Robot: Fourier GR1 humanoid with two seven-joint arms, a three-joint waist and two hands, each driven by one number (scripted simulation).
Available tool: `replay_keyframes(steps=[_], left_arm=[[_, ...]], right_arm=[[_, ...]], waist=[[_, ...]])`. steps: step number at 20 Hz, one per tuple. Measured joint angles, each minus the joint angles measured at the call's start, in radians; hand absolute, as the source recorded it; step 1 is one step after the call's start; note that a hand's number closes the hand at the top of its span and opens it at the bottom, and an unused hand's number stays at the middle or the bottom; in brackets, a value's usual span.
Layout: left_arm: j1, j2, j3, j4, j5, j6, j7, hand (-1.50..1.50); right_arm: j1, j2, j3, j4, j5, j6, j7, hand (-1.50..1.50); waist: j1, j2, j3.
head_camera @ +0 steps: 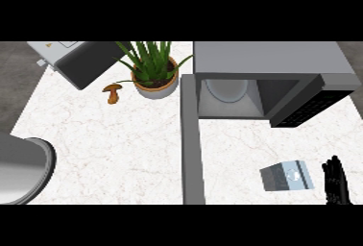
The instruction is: Pick up the milk, place it into the microwave and close the microwave
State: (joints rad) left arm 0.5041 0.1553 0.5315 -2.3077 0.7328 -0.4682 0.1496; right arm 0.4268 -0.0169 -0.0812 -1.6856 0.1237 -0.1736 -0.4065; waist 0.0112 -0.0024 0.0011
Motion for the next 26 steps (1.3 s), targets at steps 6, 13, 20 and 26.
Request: replay_keyframes(steps=[6,13,20,26], left_arm=[[0.05,-0.011,0.034,-0.001,0.056,-0.046,-0.008,-1.5],[0.066,-0.014,0.084,0.001,0.118,-0.091,0.002,-1.5],[0.086,-0.02,0.121,-0.008,0.173,-0.109,0.029,-1.5],[0.076,0.005,0.151,-0.007,0.224,-0.101,0.067,-1.5]], right_arm=[[-0.069,-0.025,-0.072,0.273,-0.006,0.004,-0.188,-1.5],[-0.21,-0.067,-0.138,0.547,-0.02,0.019,-0.327,-1.5],[-0.342,-0.085,-0.18,0.773,-0.052,0.059,-0.451,-1.5],[-0.418,-0.089,-0.207,0.936,-0.091,0.118,-0.545,1.5]], waist=[[0.003,0.0,0.0],[0.002,0.001,0.0],[0.002,0.001,0.0],[-0.001,0.0,-0.006]])
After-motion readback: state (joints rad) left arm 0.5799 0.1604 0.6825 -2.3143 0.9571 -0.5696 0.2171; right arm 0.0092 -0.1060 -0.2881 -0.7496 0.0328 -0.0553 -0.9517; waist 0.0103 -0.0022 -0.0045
